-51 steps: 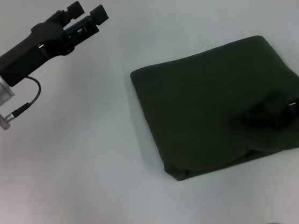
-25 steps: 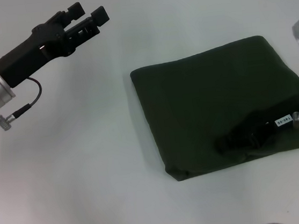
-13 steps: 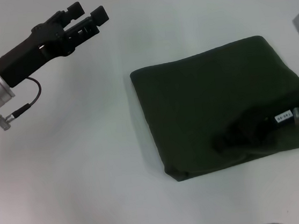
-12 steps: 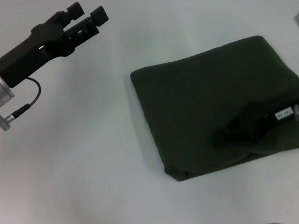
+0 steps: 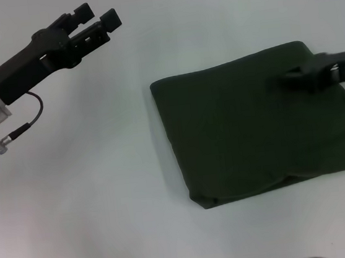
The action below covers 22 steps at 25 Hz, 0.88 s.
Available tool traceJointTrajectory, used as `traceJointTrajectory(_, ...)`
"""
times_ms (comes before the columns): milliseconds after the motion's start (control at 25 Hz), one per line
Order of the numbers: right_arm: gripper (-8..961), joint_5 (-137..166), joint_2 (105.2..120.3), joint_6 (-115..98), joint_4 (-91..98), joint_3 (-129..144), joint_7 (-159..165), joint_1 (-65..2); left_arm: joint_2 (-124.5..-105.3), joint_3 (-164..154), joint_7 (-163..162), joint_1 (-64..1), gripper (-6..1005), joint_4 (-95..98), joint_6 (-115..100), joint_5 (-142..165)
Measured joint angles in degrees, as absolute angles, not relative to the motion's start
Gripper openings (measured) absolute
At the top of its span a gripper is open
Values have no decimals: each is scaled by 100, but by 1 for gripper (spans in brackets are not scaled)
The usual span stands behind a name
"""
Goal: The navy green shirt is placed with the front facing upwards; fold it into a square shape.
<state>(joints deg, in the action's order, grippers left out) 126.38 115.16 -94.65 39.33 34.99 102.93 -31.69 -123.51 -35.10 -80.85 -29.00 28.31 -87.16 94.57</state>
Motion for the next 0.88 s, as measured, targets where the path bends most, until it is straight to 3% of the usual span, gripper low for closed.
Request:
traceJointTrajectory(240,67,12627,11371,-8947,3882,3088,10575,-2940,-12347,-3508,-8085,-2864,905,2839,-8726,9444)
traceJointTrajectory(600,144,12626,11276,-8830,3875,2575,10880,-2683,-12341,-3506,-8085,-2888,905,2848,-8694,9451)
traceJointTrajectory(800,395,12616,11271,-8854,3875,2396,10866,-2679,-12339,-3506,-8085,-2900,905,2848,-8679,9457)
traceJointTrajectory(880,538,12613,11306,-8849,3875,2408,10851,-2721,-12339,-3507,-8081,-2901,905,2851,-8670,9460)
